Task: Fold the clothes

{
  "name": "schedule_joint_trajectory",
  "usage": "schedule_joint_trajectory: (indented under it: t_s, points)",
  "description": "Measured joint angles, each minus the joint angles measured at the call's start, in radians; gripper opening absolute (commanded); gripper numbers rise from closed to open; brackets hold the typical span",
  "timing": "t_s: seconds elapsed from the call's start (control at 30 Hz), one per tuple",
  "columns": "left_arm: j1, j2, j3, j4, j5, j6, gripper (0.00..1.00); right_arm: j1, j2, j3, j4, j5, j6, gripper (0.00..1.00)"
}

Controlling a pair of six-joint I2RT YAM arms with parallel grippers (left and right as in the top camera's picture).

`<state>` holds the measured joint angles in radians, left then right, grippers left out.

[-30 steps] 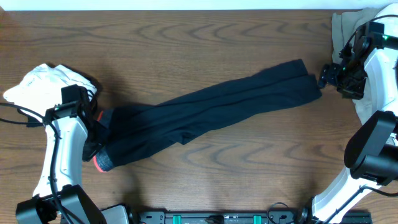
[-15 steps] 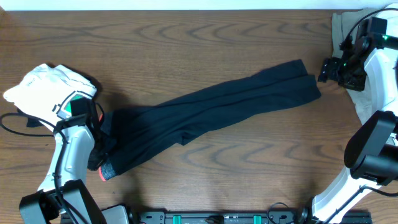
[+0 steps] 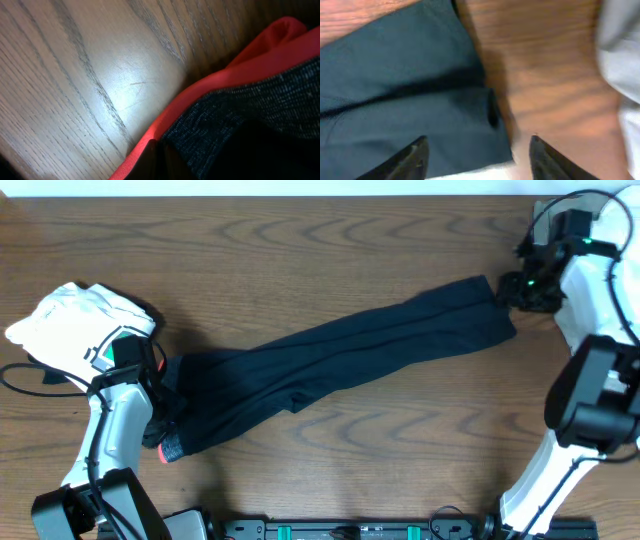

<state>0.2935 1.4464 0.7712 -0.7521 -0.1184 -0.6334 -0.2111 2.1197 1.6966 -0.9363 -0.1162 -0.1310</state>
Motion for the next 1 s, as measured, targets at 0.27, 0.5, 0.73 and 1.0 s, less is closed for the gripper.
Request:
schedule_joint_trajectory:
  t_s: [0.27, 0.5, 0.73, 1.0]
  points:
    - [0.0, 0.0, 0.0, 0.001, 0.007, 0.0, 0.06, 0.013, 0.042, -0.009, 0.044, -0.008, -0.011, 0.38]
    - [0.0, 0.0, 0.0, 0.002, 0.007, 0.0, 0.06, 0.013, 0.045, -0.009, 0.042, -0.011, -0.01, 0.01]
    - [0.0, 0.0, 0.0, 0.003, 0.007, 0.0, 0.06, 0.013, 0.047, -0.009, 0.052, -0.039, 0.005, 0.01]
    - [0.0, 0.0, 0.0, 0.005, 0.007, 0.0, 0.06, -0.006, 0.05, 0.036, 0.247, -0.226, 0.155, 0.01]
